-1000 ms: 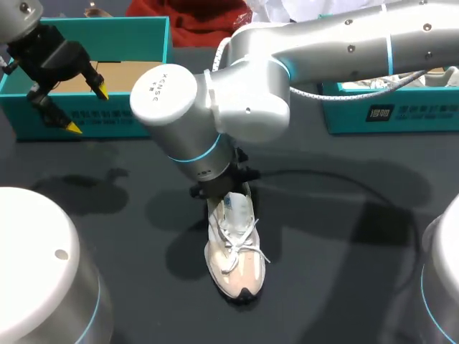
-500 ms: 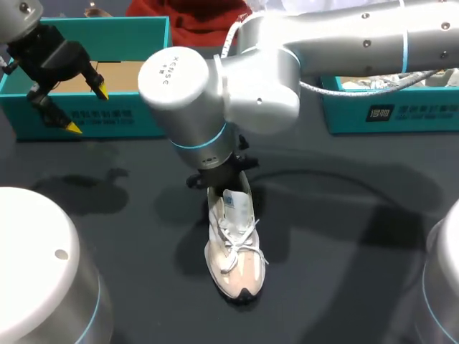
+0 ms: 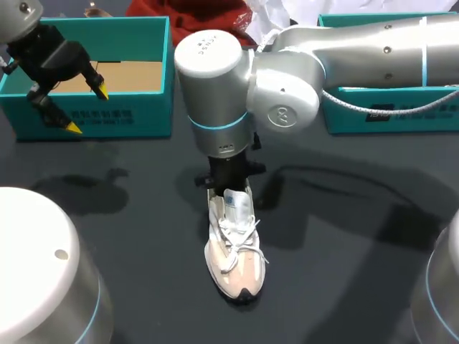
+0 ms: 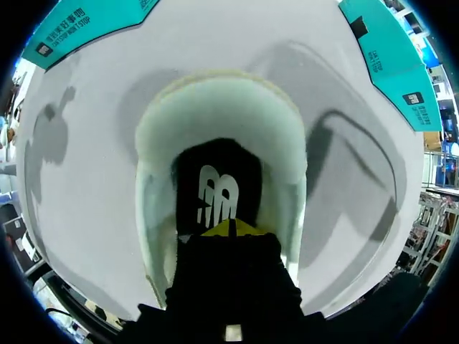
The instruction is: Take the shoe out of the shoebox, open the shoe tongue, remove and reinsert the insole, then place the shoe into the shoebox
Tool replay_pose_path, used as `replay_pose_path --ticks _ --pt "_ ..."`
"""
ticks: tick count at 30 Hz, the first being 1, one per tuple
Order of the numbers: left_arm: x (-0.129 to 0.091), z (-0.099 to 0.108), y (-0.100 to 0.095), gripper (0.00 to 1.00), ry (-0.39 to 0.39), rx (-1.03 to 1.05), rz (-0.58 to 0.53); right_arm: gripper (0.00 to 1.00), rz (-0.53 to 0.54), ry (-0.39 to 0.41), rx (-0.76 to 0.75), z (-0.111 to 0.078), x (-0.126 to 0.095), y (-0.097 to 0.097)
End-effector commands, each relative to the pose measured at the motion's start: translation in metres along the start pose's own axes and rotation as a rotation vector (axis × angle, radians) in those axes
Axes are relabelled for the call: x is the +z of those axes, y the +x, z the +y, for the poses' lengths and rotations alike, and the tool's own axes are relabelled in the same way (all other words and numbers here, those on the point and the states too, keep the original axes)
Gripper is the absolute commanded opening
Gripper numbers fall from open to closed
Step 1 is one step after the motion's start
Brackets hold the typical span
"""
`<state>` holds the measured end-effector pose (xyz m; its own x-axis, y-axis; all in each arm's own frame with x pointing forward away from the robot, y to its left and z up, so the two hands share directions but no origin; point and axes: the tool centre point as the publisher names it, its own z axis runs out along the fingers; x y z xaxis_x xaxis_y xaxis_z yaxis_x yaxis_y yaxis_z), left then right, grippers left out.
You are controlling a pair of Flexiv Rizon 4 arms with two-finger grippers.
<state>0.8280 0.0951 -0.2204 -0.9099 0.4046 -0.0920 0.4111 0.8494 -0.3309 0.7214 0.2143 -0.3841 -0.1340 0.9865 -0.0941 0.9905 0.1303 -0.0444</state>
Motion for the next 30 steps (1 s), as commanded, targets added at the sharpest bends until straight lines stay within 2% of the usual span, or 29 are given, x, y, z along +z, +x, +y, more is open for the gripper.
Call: replay_pose_path --ticks 1,6,12,17,21,23,26,28,30 --pt "0.000 0.000 0.000 1.00 -0.003 0.000 0.001 0.00 0.007 0.013 -0.026 -0.001 -0.026 0.000" --pt "0.000 0.000 0.000 1.00 -0.003 0.000 0.001 0.00 0.009 0.071 -0.083 0.005 -0.042 0.007" --pt "0.000 0.000 0.000 1.00 -0.003 0.000 0.001 0.00 0.041 0.128 -0.110 0.000 -0.041 0.007" --pt "0.000 0.000 0.000 1.00 -0.003 0.000 0.001 0.12 0.045 0.165 -0.096 -0.008 -0.038 0.007" --pt "0.000 0.000 0.000 1.00 -0.003 0.000 0.001 0.15 0.046 0.168 -0.092 -0.015 -0.042 0.010" --pt "0.000 0.000 0.000 1.00 -0.003 0.000 0.001 0.27 0.046 0.178 -0.089 -0.017 -0.045 0.012" --pt "0.000 0.000 0.000 1.00 -0.003 0.000 0.001 0.51 0.042 0.195 -0.092 -0.021 -0.049 0.014" --pt "0.000 0.000 0.000 1.00 -0.003 0.000 0.001 1.00 0.034 0.197 -0.096 -0.023 -0.052 0.015" --pt "0.000 0.000 0.000 1.00 -0.003 0.000 0.001 1.00 0.032 0.197 -0.095 -0.025 -0.052 0.015"
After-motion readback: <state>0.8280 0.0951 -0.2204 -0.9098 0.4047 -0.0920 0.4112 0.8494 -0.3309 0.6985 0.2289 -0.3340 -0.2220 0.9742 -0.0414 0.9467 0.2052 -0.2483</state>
